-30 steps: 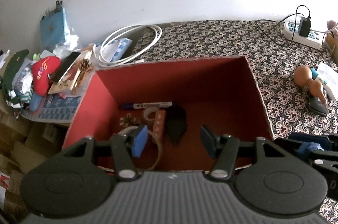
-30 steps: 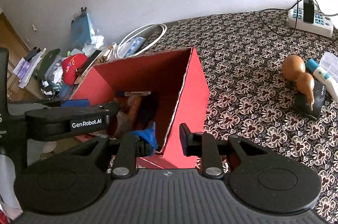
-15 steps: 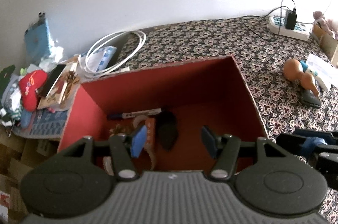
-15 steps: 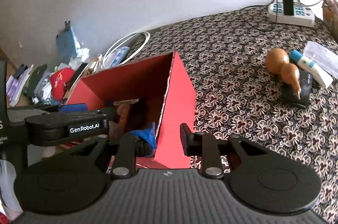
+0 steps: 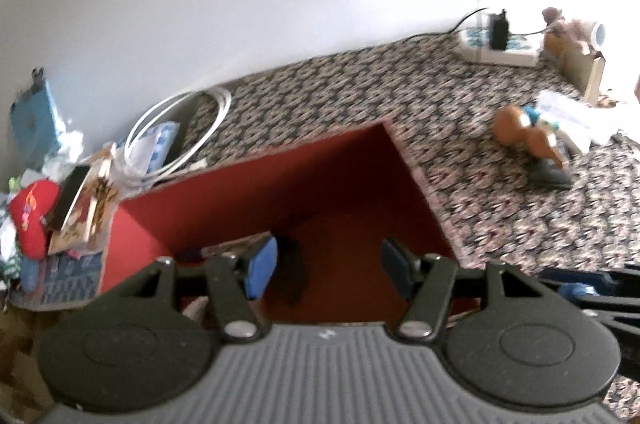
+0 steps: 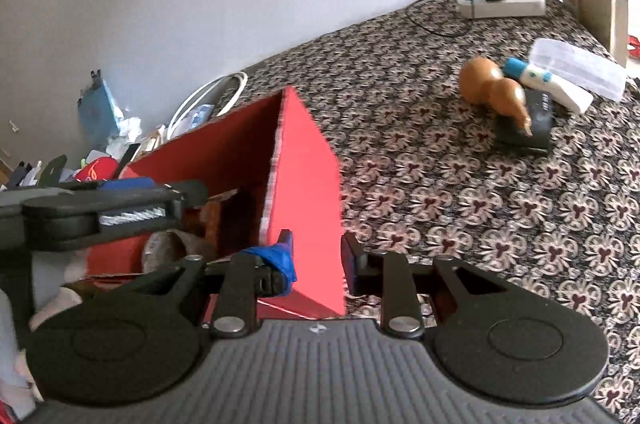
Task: Organize rigid objects
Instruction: 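Grasp the orange gourd at its waist with the right gripper, then carry the gourd with the right gripper and lower it into the red box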
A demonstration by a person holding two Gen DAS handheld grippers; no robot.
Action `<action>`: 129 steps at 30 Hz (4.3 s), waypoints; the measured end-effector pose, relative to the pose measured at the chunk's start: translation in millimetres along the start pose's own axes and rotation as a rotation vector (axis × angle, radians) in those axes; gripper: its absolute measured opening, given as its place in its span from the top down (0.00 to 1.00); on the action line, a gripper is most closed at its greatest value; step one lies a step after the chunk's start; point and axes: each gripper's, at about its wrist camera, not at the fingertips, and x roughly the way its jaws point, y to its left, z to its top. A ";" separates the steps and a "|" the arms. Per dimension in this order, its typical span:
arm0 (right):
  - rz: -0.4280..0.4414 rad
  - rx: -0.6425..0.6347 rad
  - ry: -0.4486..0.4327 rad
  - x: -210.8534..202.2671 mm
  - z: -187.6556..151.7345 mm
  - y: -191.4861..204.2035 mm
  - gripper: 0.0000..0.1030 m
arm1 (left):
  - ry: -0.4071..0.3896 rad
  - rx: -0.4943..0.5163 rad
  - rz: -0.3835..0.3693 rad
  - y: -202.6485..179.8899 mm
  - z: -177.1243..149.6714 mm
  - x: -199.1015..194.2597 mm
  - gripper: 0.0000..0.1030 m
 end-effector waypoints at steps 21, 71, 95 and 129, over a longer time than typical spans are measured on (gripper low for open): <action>-0.046 0.154 0.025 -1.1 88.9 -207.0 0.91 | 0.011 -0.109 -0.324 -146.1 55.6 66.1 0.36; 0.314 0.074 0.414 93.2 76.7 -184.6 0.92 | 0.221 -0.126 -0.423 -171.4 -2.7 111.0 0.67; 0.410 -0.094 0.078 31.6 80.4 5.1 0.92 | -0.197 -0.021 -0.404 -4.2 4.8 -31.8 0.68; 0.092 -0.285 0.327 126.0 48.1 99.3 0.92 | 0.043 -0.212 -0.195 154.2 -59.3 36.5 0.71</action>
